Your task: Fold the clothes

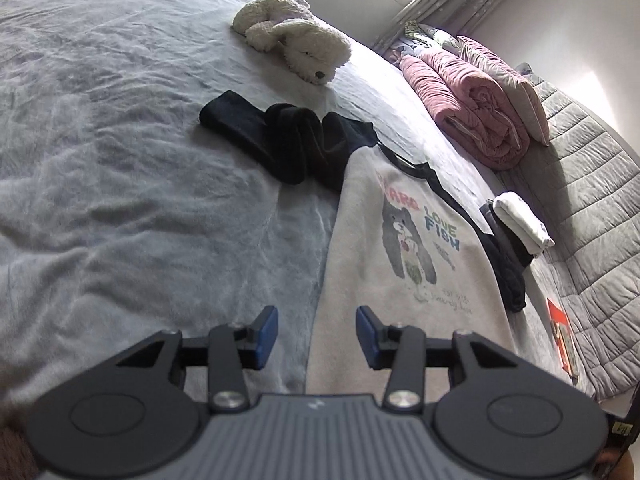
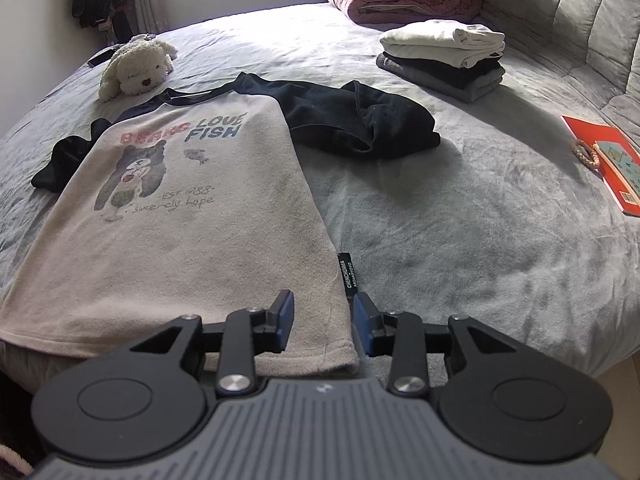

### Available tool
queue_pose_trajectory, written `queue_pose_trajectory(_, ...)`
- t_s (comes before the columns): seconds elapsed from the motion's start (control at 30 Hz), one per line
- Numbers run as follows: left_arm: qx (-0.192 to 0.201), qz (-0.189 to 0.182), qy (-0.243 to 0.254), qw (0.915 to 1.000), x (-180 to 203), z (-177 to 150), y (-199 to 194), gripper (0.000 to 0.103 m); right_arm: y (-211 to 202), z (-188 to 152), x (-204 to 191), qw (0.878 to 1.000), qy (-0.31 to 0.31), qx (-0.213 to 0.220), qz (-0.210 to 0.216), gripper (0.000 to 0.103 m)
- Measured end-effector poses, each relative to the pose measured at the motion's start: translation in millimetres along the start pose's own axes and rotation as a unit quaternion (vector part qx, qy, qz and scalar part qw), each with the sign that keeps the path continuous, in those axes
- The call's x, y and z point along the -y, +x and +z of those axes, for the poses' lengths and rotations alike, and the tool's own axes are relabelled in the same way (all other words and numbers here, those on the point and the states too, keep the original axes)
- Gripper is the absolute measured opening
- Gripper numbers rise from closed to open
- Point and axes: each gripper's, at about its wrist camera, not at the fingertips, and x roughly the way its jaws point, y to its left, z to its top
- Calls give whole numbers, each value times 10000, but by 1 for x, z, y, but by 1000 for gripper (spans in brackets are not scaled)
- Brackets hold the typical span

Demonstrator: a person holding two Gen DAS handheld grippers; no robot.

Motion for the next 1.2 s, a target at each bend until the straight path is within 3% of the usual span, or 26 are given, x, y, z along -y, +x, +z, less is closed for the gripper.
queue_pose_trajectory(0.2,44,419,123,9990,-6,35,28,45,13,17,-18,10000,-64,-13,-24,38)
queue_pose_trajectory(0.4,-12,492,-182,9986,-23,73,64,45,31,34,-39,9999,-136,-62,53,39)
queue_pose_trajectory(0.57,123,745,-394,9964,-31,97,87,45,47,51,-65,9993,-171,-74,313,39)
queue_pose_trajectory(0.73,406,743,-703,9939,-43,108,97,44,61,67,-95,9979,-352,-60,540,39)
queue_pose_trajectory(0.93,1000,919,-919,9865,-50,110,104,37,80,80,-125,9957,-485,-88,791,39)
queue_pose_trajectory(1.07,1239,1187,-866,9814,-51,113,107,15,92,87,-143,9942,-532,-135,922,39)
queue_pose_trajectory(1.2,1357,1124,-1013,9791,-60,115,108,9,103,98,-166,9918,-610,-115,1118,39)
